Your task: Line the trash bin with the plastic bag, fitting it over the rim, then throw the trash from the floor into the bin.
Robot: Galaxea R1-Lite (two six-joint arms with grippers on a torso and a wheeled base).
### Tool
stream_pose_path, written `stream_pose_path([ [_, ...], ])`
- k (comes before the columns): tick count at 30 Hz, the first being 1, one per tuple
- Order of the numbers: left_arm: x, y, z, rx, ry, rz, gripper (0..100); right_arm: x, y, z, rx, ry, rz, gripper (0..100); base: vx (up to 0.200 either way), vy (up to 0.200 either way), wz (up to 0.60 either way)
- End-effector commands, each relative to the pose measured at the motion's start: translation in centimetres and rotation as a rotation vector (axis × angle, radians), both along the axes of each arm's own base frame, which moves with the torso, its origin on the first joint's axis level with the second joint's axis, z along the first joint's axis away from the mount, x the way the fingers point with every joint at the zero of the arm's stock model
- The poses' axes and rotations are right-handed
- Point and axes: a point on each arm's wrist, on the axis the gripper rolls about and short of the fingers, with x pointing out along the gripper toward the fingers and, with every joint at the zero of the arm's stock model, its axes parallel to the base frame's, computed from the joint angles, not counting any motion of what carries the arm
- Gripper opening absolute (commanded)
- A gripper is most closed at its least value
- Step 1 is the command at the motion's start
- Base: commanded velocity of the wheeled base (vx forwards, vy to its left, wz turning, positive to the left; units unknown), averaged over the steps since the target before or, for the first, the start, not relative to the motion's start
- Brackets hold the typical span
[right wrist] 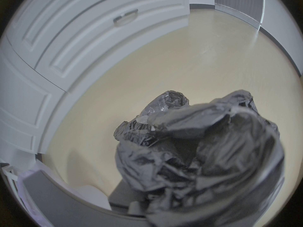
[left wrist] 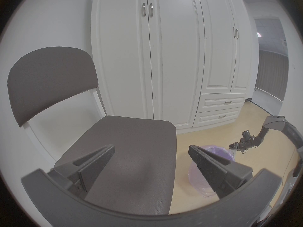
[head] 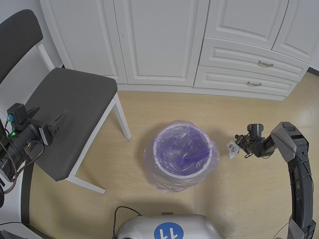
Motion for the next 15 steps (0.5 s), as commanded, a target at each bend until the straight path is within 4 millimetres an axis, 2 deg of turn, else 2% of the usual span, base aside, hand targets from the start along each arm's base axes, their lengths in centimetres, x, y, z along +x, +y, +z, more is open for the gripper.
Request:
stream_pose_path([
  [1,-0.3,0.1,0.4,-0.004,-0.022,0.001,100,-2.2,1.7,4.9,0.036,-0.152,0.05,0,0.0,0.0,0.0],
  [6,-0.4,0.1,0.5,-0.004,-0.025,0.001,100,-3.9,2.6,7.8,0.06,-0.201,0.123,0,0.0,0.0,0.0],
  [9,-0.7,0.2,0.7,-0.004,-0.037,0.001,100,-4.8,3.6,10.3,0.049,-0.229,0.146,0,0.0,0.0,0.0],
  [10,-0.7,0.2,0.7,-0.004,-0.037,0.001,100,-4.8,3.6,10.3,0.049,-0.229,0.146,0,0.0,0.0,0.0],
  [11,-0.7,0.2,0.7,-0.005,-0.039,0.001,100,-5.5,3.8,12.2,0.04,-0.255,0.156,0,0.0,0.0,0.0],
  [13,-0.8,0.2,0.7,-0.005,-0.04,0.001,100,-6.0,4.0,13.1,0.036,-0.267,0.164,0,0.0,0.0,0.0],
  [15,-0.8,0.2,0.7,-0.003,-0.039,0.001,100,-7.5,4.6,15.9,0.033,-0.308,0.181,0,0.0,0.0,0.0],
])
